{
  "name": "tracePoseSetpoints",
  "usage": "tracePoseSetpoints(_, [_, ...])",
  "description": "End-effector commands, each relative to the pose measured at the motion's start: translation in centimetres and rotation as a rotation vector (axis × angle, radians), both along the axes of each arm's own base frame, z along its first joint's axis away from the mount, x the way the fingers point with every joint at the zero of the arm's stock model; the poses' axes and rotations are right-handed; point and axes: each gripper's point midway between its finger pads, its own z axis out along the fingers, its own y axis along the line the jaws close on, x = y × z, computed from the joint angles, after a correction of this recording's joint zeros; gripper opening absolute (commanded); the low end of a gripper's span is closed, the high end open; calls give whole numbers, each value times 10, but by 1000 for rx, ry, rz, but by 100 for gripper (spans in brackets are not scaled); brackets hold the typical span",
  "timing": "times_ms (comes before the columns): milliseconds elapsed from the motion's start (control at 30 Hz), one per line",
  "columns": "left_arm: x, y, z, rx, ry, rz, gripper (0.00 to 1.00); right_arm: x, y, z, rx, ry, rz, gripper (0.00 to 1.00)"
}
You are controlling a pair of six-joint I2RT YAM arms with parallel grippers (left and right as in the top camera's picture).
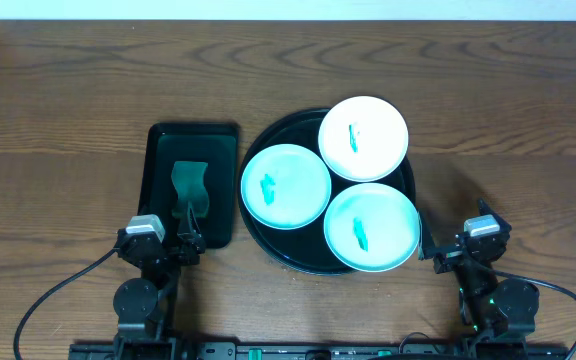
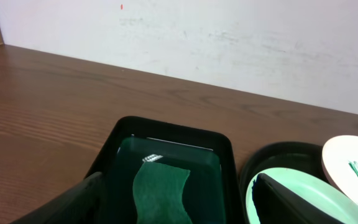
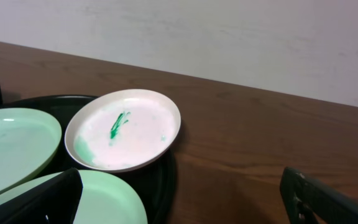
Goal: Clean dirty plates on tray and stack at the side
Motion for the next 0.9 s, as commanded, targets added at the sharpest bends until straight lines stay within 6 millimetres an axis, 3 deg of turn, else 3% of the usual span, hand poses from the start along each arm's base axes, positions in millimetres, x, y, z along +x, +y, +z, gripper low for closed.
tracePoseSetpoints(0, [0,0,-17,-1,43,3,75,0,2,1,12,-4,9,99])
tracePoseSetpoints(400, [2,0,8,-7,84,4,75,-2,8,35,101,-100,39,99])
tracePoseSetpoints(667, [27,0,71,-5,169,3,76,-9,11,106,101,-195,62,99])
tracePoseSetpoints(867, [46,-1,107,-1,322,4,76,7,18,135,103,-82,99,99])
